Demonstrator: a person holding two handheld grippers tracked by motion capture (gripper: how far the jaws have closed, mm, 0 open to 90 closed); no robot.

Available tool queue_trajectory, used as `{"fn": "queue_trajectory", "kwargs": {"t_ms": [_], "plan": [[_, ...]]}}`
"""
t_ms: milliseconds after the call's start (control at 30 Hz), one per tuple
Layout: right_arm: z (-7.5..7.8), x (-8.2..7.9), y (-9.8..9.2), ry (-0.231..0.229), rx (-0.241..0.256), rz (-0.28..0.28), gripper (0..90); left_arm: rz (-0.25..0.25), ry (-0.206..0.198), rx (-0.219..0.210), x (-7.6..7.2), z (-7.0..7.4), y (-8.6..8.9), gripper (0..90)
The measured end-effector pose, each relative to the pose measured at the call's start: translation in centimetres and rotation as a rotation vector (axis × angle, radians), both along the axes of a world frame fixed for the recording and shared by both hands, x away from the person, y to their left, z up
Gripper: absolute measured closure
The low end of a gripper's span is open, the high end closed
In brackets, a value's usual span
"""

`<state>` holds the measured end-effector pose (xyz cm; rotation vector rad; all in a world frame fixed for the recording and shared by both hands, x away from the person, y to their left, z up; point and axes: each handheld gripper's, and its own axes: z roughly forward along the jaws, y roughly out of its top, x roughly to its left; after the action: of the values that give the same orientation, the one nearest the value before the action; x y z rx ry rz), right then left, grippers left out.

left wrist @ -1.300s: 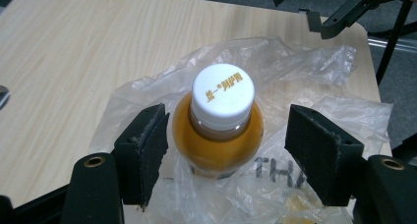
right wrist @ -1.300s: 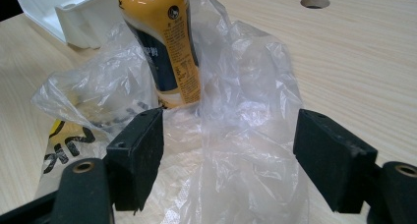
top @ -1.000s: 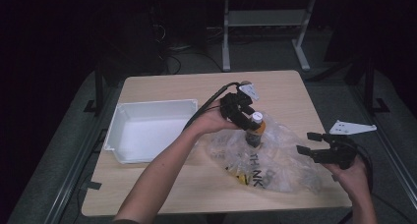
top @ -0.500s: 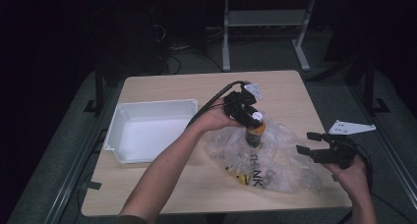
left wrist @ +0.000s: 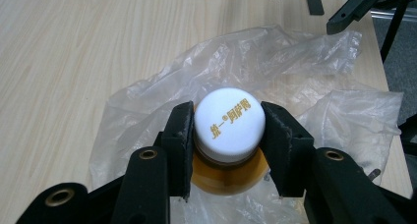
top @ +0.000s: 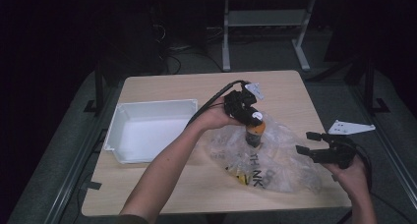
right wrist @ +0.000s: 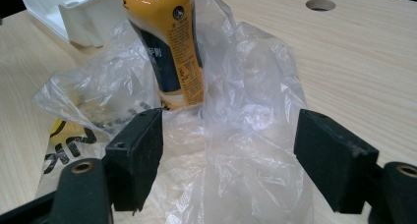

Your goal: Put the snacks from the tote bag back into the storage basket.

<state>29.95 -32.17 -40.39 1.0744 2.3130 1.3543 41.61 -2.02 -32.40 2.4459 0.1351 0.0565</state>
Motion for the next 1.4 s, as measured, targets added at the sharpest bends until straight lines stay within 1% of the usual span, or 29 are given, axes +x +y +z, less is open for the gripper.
{"fn": "queue_trajectory", "kwargs": {"t_ms": [67,233,533,667,833,967,1000,1100,1133,1267,1400], "plan": [[0.0,0.0,0.0,0.000,0.000,-0.001,26.1,-0.001,0.000,0.002,0.0,0.0,0.0,58.1],[0.0,0.0,0.0,0.000,0.002,-0.002,26.1,-0.006,-0.001,0.027,0.1,0.2,-0.2,58.5],[0.0,-0.1,0.1,-0.002,0.000,-0.007,26.0,-0.014,0.007,0.035,0.2,0.3,-0.4,58.7],[0.1,-0.2,-0.1,-0.005,0.004,-0.016,25.9,-0.018,0.006,0.048,0.2,0.4,-0.5,58.7],[0.1,-0.2,-0.2,-0.010,0.006,-0.021,25.8,-0.018,0.009,0.046,0.3,0.4,-0.5,58.7],[0.0,-0.2,-0.1,-0.006,0.004,-0.023,25.2,-0.020,0.003,0.057,0.2,0.6,-0.7,58.7],[0.0,-0.2,-0.1,-0.007,0.002,-0.025,25.1,-0.025,0.001,0.068,0.2,0.7,-0.9,58.7],[0.1,-0.2,-0.1,-0.012,0.002,-0.026,24.9,-0.028,-0.005,0.075,0.2,0.7,-1.0,58.7],[0.1,-0.2,-0.2,-0.014,0.004,-0.028,24.8,-0.036,-0.009,0.085,0.1,0.8,-1.2,58.7],[0.1,-0.3,-0.4,-0.017,0.004,-0.030,24.8,-0.044,-0.014,0.092,0.0,1.1,-1.5,58.8],[0.1,-0.3,-0.4,-0.017,0.007,-0.033,24.8,-0.045,-0.020,0.083,0.0,1.6,-1.5,58.8]]}}
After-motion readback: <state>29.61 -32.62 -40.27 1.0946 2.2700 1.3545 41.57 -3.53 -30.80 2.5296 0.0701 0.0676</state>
